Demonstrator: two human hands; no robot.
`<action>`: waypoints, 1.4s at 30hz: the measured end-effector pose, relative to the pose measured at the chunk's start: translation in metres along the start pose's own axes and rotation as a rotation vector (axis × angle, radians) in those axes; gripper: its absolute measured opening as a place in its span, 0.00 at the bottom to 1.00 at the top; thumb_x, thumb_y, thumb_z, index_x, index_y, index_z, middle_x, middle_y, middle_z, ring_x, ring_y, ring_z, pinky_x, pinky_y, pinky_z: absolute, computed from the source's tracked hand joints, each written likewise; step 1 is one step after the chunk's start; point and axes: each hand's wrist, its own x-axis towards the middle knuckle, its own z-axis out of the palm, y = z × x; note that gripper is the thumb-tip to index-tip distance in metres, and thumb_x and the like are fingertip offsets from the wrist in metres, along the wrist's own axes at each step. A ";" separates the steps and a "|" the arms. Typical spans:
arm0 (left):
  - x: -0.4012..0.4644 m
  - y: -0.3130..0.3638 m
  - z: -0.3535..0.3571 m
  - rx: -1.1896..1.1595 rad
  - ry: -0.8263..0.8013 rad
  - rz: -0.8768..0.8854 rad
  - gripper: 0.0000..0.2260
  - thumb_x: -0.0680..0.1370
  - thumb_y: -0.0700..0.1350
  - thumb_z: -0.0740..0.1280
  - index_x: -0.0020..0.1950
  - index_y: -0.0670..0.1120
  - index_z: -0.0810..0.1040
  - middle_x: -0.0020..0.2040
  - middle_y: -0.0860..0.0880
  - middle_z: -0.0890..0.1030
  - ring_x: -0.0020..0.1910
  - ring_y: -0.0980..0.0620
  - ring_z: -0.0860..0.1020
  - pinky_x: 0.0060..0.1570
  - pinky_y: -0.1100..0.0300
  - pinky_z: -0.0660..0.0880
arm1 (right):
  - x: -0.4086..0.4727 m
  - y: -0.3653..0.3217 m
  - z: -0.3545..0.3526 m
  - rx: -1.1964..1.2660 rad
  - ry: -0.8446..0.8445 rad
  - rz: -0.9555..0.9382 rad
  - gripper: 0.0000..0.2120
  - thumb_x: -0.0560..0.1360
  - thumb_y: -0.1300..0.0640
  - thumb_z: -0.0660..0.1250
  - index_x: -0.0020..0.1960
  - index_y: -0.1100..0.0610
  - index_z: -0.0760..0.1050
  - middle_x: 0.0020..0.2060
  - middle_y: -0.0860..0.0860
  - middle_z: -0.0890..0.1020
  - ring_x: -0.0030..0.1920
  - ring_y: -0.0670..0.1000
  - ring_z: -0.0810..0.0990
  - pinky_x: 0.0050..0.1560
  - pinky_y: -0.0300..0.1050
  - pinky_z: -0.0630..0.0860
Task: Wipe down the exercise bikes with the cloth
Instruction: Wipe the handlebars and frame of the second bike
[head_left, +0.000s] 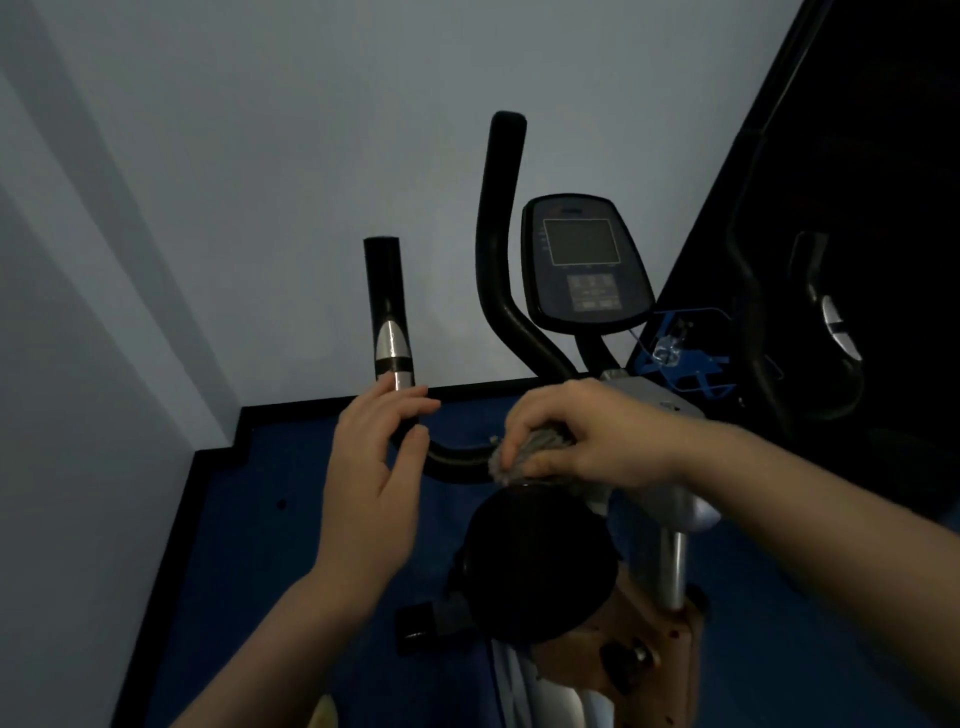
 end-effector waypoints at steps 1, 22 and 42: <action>-0.001 -0.003 0.000 0.020 -0.005 0.011 0.11 0.78 0.40 0.62 0.56 0.52 0.78 0.61 0.59 0.75 0.70 0.62 0.63 0.66 0.71 0.57 | -0.001 0.001 -0.001 -0.023 -0.016 0.013 0.07 0.71 0.57 0.73 0.47 0.47 0.81 0.47 0.40 0.78 0.50 0.39 0.78 0.55 0.37 0.75; -0.021 0.008 -0.057 0.082 -0.240 -0.007 0.16 0.79 0.42 0.61 0.64 0.57 0.74 0.62 0.62 0.76 0.63 0.64 0.71 0.64 0.59 0.68 | -0.027 -0.075 0.057 0.059 0.781 0.019 0.09 0.69 0.63 0.74 0.47 0.54 0.80 0.46 0.46 0.78 0.49 0.42 0.76 0.50 0.30 0.72; -0.159 0.013 -0.096 0.184 -1.136 0.427 0.12 0.78 0.50 0.61 0.60 0.57 0.77 0.61 0.62 0.75 0.58 0.68 0.68 0.51 0.77 0.61 | -0.212 -0.223 0.287 -0.089 1.072 1.101 0.09 0.66 0.61 0.75 0.44 0.52 0.80 0.42 0.45 0.79 0.46 0.46 0.75 0.48 0.32 0.66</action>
